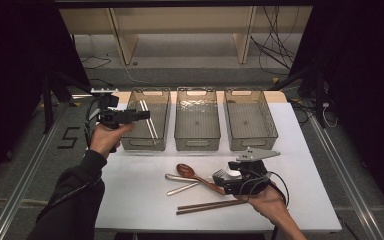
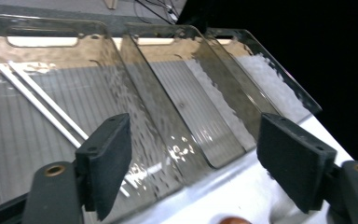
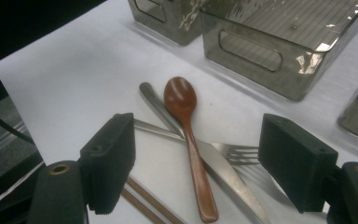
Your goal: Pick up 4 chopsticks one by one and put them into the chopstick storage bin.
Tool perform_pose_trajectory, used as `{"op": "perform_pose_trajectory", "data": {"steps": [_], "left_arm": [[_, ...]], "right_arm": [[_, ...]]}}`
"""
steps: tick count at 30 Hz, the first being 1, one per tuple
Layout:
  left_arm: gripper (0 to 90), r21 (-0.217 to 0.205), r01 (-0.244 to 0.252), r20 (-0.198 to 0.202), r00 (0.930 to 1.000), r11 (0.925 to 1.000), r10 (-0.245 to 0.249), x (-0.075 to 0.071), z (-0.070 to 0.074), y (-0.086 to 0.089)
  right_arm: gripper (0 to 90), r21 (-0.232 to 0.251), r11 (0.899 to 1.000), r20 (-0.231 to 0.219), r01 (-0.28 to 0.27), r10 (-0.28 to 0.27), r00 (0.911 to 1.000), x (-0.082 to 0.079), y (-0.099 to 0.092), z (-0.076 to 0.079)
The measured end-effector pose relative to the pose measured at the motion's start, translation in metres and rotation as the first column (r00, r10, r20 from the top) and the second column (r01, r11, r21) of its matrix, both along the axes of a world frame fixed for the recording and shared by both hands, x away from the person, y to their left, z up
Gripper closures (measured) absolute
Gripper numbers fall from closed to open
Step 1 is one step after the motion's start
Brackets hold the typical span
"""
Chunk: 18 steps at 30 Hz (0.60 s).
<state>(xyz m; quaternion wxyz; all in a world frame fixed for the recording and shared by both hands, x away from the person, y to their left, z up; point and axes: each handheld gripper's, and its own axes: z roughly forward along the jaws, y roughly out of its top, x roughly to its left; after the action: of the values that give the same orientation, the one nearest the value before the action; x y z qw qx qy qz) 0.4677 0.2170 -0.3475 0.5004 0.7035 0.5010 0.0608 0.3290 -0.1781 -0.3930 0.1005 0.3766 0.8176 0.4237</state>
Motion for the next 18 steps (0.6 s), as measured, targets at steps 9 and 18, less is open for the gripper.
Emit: {"op": "perform_pose_trajectory", "data": {"steps": [9, 18], "left_arm": [[19.2, 0.024, 0.076, 0.071, 0.9945, 0.9968, -0.078, -0.031, -0.002, -0.006], [17.2, 0.027, 0.126, 0.108, 0.9859, 0.9917, -0.128, -0.059, -0.012, -0.015]], "right_arm": [[26.9, -0.067, 0.998, 0.008, 0.02, -0.02, 0.9998, 0.007, -0.01, -0.002], [27.2, -0.131, 0.99, -0.034, -0.047, 0.043, 0.9985, 0.007, -0.013, -0.008]]}}
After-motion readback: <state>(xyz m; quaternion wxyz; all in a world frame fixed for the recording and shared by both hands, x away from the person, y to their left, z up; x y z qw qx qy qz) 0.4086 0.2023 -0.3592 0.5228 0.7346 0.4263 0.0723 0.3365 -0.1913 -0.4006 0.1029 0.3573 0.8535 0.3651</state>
